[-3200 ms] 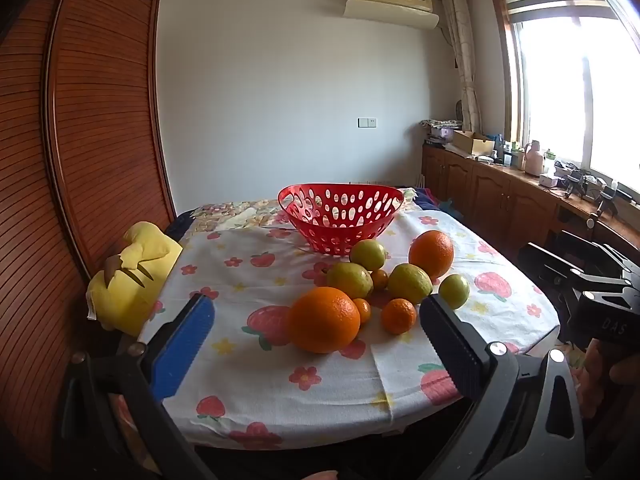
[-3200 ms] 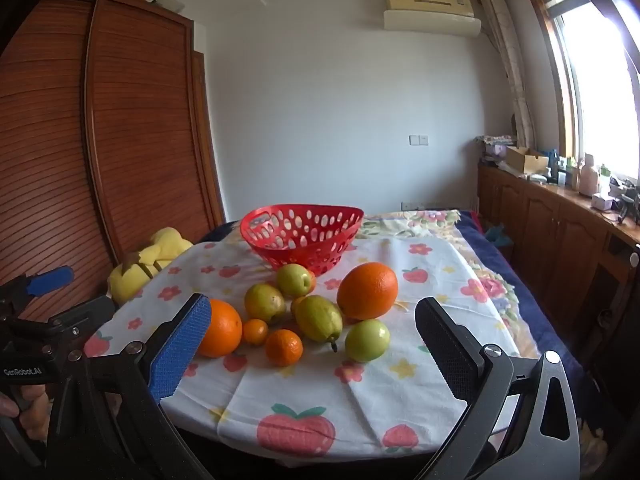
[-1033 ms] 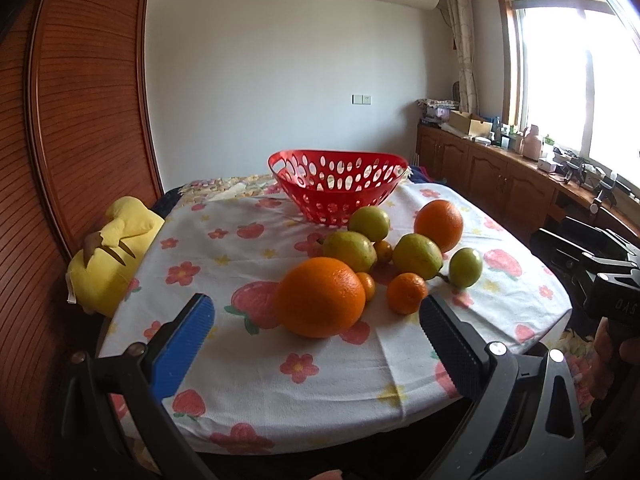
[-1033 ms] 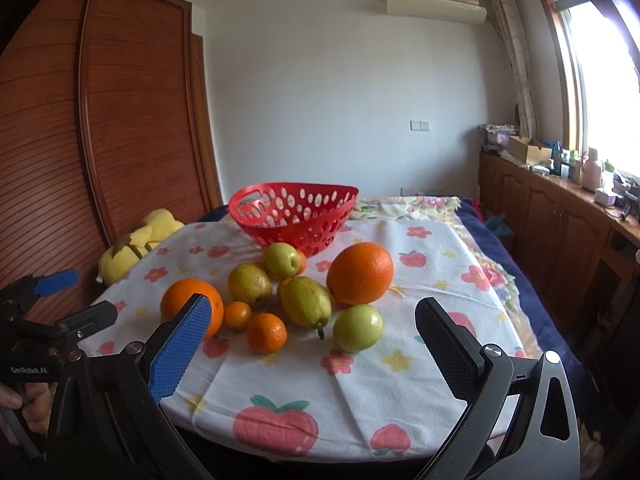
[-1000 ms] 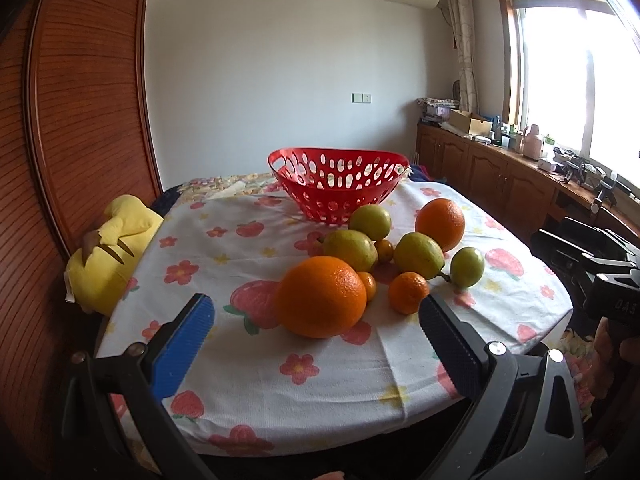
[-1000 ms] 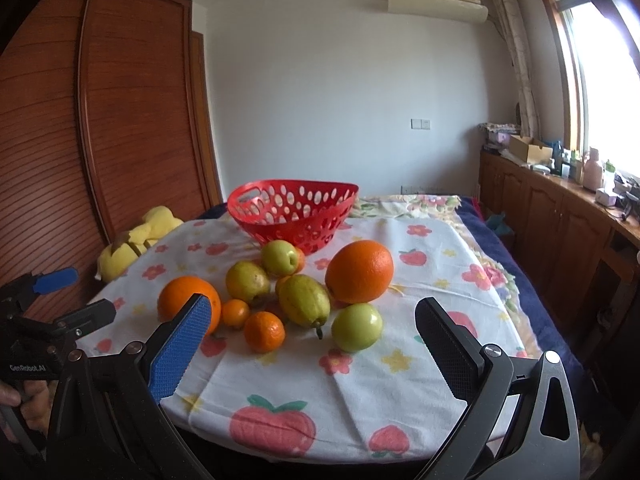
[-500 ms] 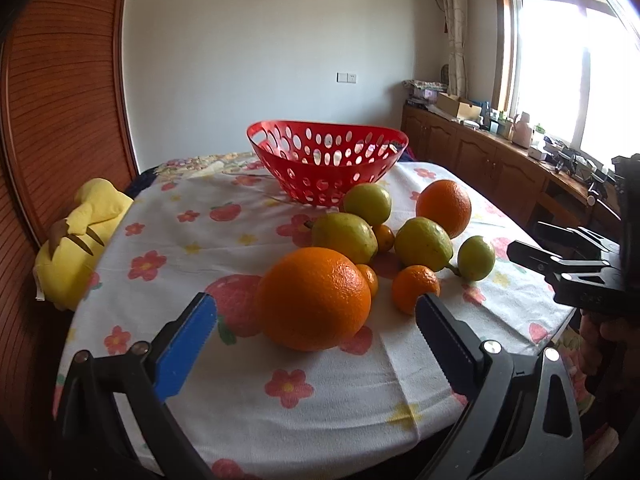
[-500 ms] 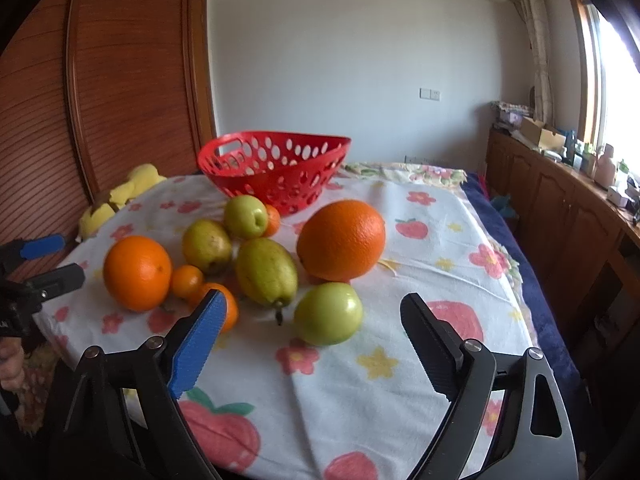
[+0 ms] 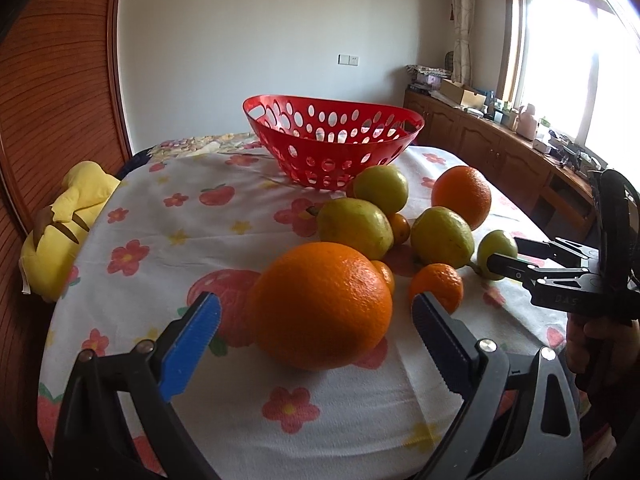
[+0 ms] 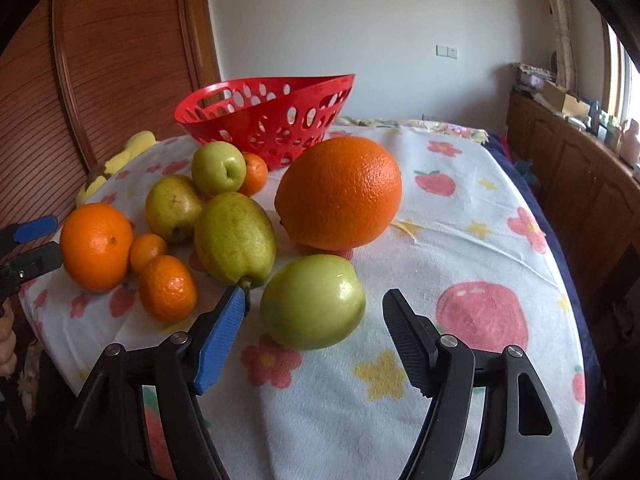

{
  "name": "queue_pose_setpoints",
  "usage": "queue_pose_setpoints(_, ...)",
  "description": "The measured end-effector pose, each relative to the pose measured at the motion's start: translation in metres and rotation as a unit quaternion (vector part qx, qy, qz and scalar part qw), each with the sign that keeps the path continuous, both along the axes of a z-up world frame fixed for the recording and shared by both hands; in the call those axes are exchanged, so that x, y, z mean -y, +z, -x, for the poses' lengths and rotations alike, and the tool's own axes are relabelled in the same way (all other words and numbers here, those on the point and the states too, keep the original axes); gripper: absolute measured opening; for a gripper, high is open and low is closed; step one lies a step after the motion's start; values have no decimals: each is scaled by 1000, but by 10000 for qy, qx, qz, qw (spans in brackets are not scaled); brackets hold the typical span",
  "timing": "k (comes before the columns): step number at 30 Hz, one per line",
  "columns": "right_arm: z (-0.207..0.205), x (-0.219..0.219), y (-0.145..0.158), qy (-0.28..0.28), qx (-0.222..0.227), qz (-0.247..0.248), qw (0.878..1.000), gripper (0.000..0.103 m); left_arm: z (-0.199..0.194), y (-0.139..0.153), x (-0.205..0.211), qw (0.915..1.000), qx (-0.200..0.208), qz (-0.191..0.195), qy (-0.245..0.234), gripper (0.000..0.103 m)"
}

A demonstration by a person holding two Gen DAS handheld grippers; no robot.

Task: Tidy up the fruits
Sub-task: 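Move the right tool to the green apple while the left tool approaches a large orange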

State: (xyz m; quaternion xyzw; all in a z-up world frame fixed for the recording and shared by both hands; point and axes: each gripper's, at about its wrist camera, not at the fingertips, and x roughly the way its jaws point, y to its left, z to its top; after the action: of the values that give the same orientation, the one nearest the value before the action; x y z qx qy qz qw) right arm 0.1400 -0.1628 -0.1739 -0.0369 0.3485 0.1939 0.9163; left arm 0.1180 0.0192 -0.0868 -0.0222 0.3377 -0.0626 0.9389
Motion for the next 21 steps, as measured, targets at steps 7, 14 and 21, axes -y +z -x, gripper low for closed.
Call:
queue_pose_setpoints(7,-9,-3,-6,80,-205,-80,9997,74,-13,-4,-3,9998,-154,119,-20,96)
queue_pose_setpoints(14,-12,-5,-12,159,-246,-257,9992,69,-24,-9,-3,9993,-331,171,-19,96)
queue_pose_setpoints(21,-12,0,-13,113,-239,-379,9989,58,-30,-11,-3,9982,-566,194,-54,96)
